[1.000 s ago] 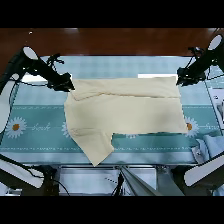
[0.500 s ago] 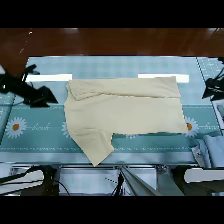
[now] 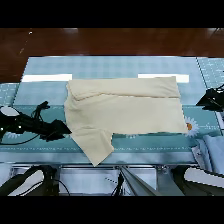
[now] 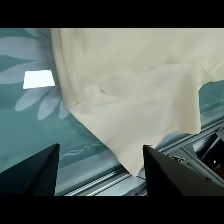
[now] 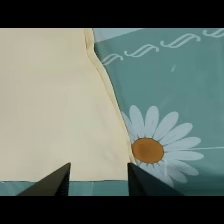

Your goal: Fold the shirts.

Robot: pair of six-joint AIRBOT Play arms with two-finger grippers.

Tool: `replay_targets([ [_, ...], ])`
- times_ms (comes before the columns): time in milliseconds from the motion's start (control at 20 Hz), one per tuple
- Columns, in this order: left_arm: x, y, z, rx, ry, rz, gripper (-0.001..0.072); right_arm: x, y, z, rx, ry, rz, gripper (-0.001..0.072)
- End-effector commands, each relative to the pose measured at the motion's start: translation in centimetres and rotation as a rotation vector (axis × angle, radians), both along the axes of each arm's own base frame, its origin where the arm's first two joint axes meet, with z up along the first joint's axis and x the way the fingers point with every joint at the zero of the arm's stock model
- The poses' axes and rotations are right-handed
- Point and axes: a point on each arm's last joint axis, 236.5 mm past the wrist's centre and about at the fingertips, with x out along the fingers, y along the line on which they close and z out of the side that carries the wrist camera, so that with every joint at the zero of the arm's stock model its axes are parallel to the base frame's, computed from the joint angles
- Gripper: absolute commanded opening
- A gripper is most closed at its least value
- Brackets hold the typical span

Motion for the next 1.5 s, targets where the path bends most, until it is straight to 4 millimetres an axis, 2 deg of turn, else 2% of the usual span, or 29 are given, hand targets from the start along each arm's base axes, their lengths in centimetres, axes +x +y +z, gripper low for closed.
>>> replay_targets([
  [0, -1.0, -2.0, -1.5, 0.003, 0.012, -0.038, 0.0592, 0.4, 0.3, 0.0, 0.013, -0.028, -0.01, 0.0449],
  [200, -0.1, -4.7, -3.1, -0.006, 0.018, -0.035, 0.0589, 0.3, 0.3, 0.0, 0.016, -0.025, -0.009, 0.0449],
  [250, 0.2, -5.3, -3.9, 0.002, 0.033, -0.015, 0.0569, 0.3, 0.3, 0.0, 0.016, -0.024, -0.009, 0.0449],
  [300, 0.6, -5.5, -4.9, 0.025, 0.056, 0.023, 0.0488, 0.2, 0.4, 0.0, 0.017, -0.023, -0.008, 0.0449],
  [400, 1.1, -5.5, -6.3, 0.048, 0.077, 0.059, 0.0227, 0.1, 0.4, 0.0, 0.019, -0.018, -0.006, 0.0449],
  [450, 1.0, -5.5, -6.6, 0.046, 0.081, 0.051, 0.0047, 0.0, 0.3, -0.1, 0.013, -0.014, -0.006, 0.0449],
  [500, 1.0, -5.4, -6.5, 0.04, 0.076, 0.04, 0.0022, -0.4, -0.3, -0.3, -0.011, 0.001, -0.002, 0.0449],
  [650, 0.5, -5.3, -5.9, 0.009, 0.081, 0.012, 0.0022, -3.1, -1.8, -2.1, -0.064, 0.096, 0.002, 0.0453],
  [750, 0.4, -5.3, -5.6, -0.002, 0.07, -0.004, 0.0022, -5.5, -0.7, -4.0, 0.02, 0.158, -0.024, 0.0497],
  [900, 0.5, -5.3, -5.4, -0.004, 0.047, -0.018, 0.0022, -7.4, 1.6, -6.7, 0.124, 0.173, -0.03, 0.0495],
  [1050, 0.6, -5.3, -5.3, -0.007, 0.04, -0.021, 0.0022, -7.3, 1.6, -8.7, 0.098, 0.147, -0.053, 0.0493],
  [1250, 0.7, -5.3, -5.3, -0.005, 0.037, -0.019, 0.0022, -7.2, 1.8, -10.3, 0.079, 0.134, -0.097, 0.0477],
  [1300, 0.9, -5.3, -5.3, -0.006, 0.027, -0.024, 0.0022, -7.2, 2.2, -10.7, 0.073, 0.133, -0.086, 0.0471],
  [1350, 1.2, -5.3, -5.2, -0.004, 0.017, -0.025, 0.0022, -7.0, 3.0, -11.2, 0.063, 0.128, -0.063, 0.0412],
  [1400, 1.7, -5.2, -5.1, -0.001, 0.004, -0.023, 0.0022, -6.4, 4.1, -11.6, 0.056, 0.116, -0.034, 0.0412],
  [1450, 2.2, -5.2, -4.8, -0.001, -0.009, -0.023, 0.0022, -5.7, 5.1, -11.9, 0.04, 0.1, 0.008, 0.0376],
])
